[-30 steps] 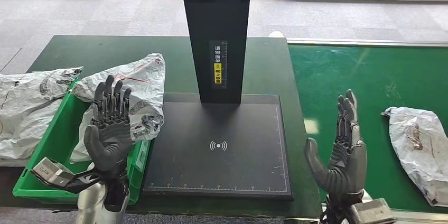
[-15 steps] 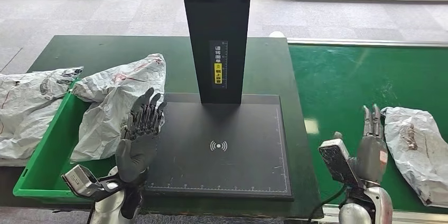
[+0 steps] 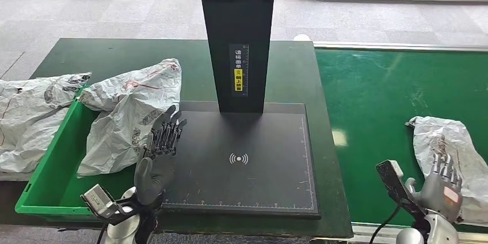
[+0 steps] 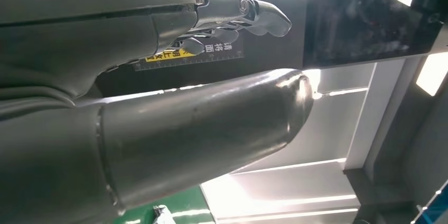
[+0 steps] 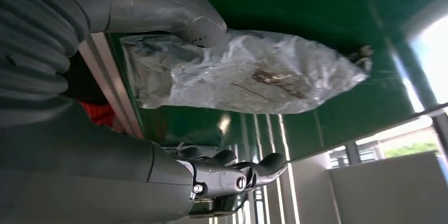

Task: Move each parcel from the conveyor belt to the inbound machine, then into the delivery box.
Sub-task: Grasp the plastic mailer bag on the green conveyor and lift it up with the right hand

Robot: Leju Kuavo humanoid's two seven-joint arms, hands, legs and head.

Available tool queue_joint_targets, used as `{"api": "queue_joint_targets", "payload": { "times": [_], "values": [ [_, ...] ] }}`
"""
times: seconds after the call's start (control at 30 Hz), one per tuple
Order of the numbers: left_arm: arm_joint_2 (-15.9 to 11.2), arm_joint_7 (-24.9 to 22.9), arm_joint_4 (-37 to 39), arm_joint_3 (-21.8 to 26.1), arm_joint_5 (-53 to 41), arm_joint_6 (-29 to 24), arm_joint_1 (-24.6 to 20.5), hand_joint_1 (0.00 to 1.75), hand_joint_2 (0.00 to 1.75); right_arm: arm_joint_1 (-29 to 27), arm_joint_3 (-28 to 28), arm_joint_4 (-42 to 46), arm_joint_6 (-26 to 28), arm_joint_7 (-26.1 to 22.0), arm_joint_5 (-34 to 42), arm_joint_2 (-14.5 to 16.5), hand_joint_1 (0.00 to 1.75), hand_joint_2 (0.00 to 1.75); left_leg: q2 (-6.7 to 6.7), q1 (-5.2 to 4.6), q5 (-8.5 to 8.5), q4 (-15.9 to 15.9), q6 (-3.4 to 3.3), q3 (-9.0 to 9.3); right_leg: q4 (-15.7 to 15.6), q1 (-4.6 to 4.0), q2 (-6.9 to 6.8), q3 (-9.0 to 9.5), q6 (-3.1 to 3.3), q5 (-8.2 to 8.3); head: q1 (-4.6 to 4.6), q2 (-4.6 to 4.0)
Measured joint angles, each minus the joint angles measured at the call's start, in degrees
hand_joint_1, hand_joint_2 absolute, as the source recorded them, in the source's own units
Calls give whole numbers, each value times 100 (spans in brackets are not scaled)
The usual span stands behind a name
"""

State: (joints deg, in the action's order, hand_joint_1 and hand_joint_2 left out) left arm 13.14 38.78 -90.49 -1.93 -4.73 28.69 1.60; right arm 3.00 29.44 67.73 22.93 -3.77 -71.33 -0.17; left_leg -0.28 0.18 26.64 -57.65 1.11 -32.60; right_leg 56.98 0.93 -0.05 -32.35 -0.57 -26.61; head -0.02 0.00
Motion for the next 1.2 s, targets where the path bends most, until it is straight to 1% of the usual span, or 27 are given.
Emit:
{"api": "queue_joint_targets", "payload": {
  "times": [0.1,0.2,0.33,0.43,0.67,1.2],
  "values": [
    [0,0,59,20,-51,-4,-35,0,0,249,326,-860,18,337,-310,-299,0,175,1,-2,0,0,-1,0,0,2,1,-1,-1,1,0,0],
    [0,2,73,38,-65,-43,-38,0,0,517,522,-1670,21,544,-489,-569,0,175,4,-2,0,0,-2,0,0,2,2,-2,-2,2,0,0],
    [0,1,70,49,-67,-79,-3,0,0,799,657,-2470,42,671,-612,-839,0,175,3,-2,-3,0,-4,0,1,1,2,-3,-2,2,0,0],
    [0,0,70,51,-69,-87,27,0,0,934,722,-2860,51,692,-634,-966,0,175,2,-2,-3,0,-4,-1,2,1,1,-3,-2,1,0,0],
    [0,0,70,55,-69,-87,38,0,0,1082,756,-3244,92,692,-640,-1076,0,175,3,-2,-3,0,-5,-1,1,2,3,-1,-3,2,1,0],
    [0,1,70,60,-80,-96,45,0,0,1166,773,-3456,80,700,-630,-1142,0,175,1,-3,-10,-7,-17,0,-3,3,0,7,-15,9,0,0]
  ]
}}
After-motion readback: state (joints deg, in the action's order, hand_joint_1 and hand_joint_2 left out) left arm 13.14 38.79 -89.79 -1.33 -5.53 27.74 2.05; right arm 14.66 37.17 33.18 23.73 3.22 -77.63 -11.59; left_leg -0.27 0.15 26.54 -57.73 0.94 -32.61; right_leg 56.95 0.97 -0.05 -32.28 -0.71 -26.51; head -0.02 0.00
